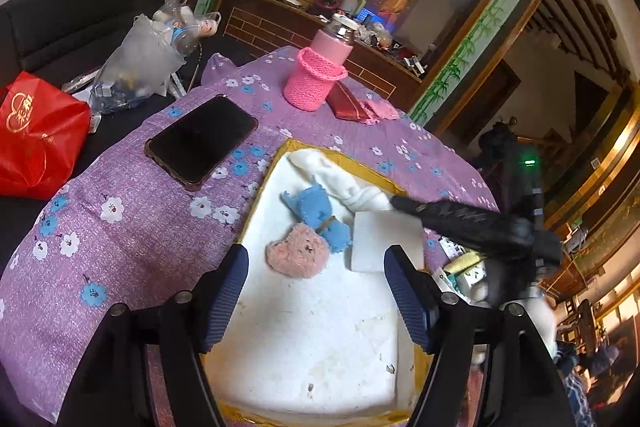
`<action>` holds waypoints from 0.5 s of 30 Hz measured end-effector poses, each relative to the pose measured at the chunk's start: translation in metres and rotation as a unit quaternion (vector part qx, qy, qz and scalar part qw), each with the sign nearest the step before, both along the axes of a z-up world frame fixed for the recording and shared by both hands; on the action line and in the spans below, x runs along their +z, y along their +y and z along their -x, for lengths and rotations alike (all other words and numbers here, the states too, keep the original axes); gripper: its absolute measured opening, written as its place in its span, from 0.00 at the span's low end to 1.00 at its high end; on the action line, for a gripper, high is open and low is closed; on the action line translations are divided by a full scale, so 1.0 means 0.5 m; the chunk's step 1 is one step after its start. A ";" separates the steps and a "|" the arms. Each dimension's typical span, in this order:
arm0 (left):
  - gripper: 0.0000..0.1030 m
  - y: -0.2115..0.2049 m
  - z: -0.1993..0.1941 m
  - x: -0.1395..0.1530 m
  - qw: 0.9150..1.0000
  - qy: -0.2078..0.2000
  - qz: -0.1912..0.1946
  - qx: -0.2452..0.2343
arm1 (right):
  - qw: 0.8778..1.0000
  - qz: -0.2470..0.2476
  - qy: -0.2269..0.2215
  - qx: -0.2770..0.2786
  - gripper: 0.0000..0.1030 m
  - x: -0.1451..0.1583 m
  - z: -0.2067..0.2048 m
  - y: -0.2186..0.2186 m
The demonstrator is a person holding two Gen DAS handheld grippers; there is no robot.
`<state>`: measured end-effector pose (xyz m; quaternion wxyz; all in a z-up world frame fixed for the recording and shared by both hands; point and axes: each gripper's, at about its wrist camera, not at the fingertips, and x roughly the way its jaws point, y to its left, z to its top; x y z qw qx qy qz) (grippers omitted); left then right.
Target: Organize soft objects
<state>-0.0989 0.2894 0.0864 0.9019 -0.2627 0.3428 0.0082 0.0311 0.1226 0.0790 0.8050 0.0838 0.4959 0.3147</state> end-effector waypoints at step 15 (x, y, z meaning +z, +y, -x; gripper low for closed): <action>0.77 -0.264 -0.004 0.038 0.984 -0.018 -0.073 -0.159 | 0.973 0.047 -0.163 -0.158 0.63 0.110 0.185 -0.486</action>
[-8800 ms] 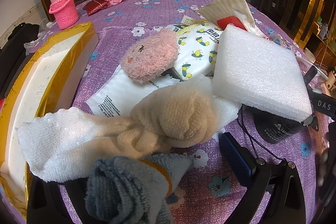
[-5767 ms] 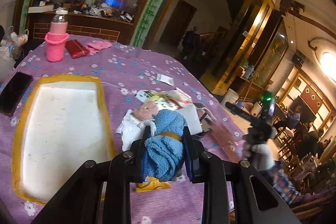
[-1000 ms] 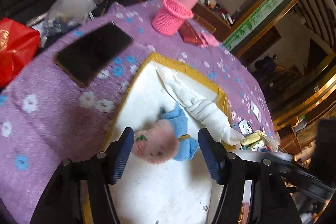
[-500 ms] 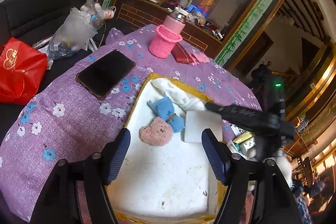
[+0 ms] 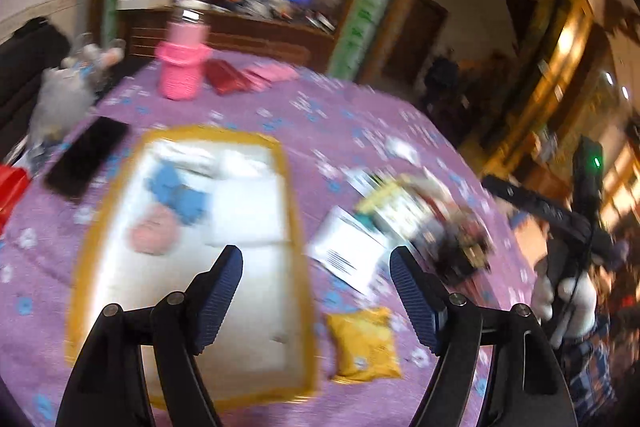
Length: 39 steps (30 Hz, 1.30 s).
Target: Organize soft objects
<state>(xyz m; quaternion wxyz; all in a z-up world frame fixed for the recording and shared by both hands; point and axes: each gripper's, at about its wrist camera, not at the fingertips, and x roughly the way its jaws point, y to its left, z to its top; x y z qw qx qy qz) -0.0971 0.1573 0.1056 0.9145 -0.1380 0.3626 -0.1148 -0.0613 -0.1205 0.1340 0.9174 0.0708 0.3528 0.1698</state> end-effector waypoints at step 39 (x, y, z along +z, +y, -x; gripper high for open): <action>0.87 -0.284 0.022 -0.175 0.957 0.043 -0.286 -0.035 | 0.997 0.020 -0.013 -0.078 0.66 -0.129 0.036 -0.148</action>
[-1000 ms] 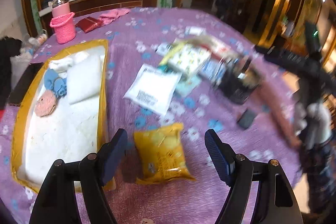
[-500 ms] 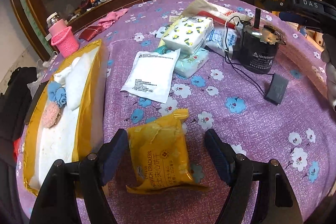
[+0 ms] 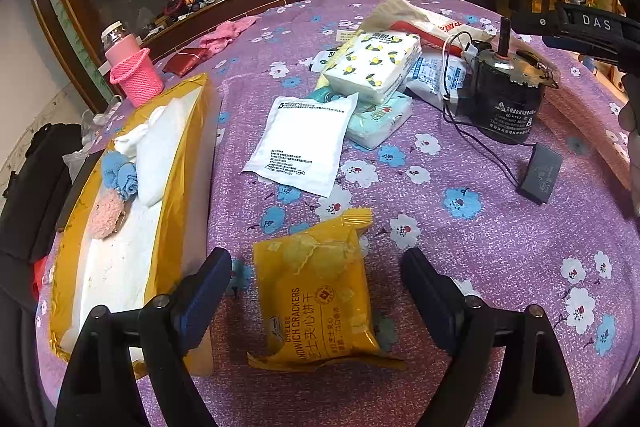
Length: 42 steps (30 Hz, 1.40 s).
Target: Organize soft objects
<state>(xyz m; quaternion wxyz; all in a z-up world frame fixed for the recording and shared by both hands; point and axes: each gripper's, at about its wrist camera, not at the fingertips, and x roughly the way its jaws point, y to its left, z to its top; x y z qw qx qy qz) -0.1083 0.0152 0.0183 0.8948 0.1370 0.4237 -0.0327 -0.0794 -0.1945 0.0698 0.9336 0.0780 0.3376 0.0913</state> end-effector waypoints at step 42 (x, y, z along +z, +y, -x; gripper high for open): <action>0.44 -0.014 0.010 0.011 0.997 0.018 0.047 -0.066 | 1.000 0.008 -0.001 -0.002 0.69 -0.008 0.003 -0.004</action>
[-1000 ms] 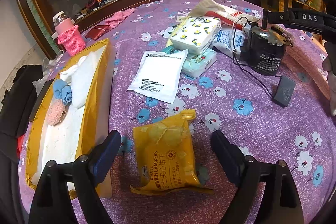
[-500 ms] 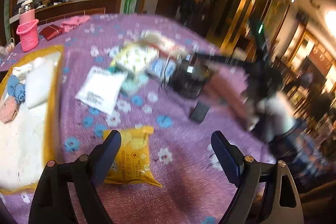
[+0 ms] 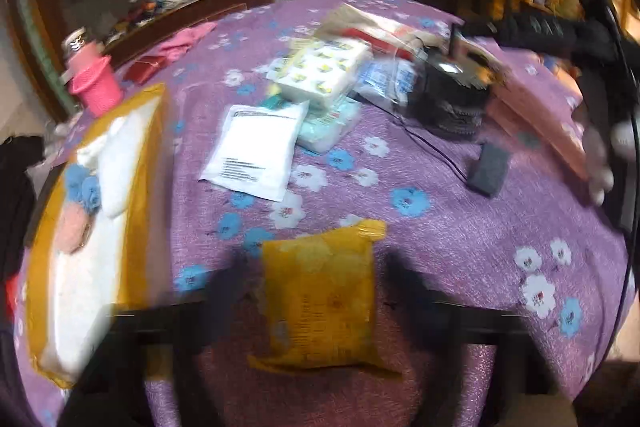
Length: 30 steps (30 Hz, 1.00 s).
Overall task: Organize soft objects
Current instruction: 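Grasp the yellow cracker packet with the left gripper and drop it in the tray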
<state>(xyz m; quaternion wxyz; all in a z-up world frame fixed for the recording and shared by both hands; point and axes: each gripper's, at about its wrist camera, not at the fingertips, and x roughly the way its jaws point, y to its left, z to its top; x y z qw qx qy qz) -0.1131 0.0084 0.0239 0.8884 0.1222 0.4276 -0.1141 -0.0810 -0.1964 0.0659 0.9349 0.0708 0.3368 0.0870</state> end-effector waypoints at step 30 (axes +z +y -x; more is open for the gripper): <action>0.43 0.288 -0.026 0.113 0.983 -0.050 0.133 0.119 | 0.997 -0.075 0.009 -0.004 0.69 0.038 0.052 -0.011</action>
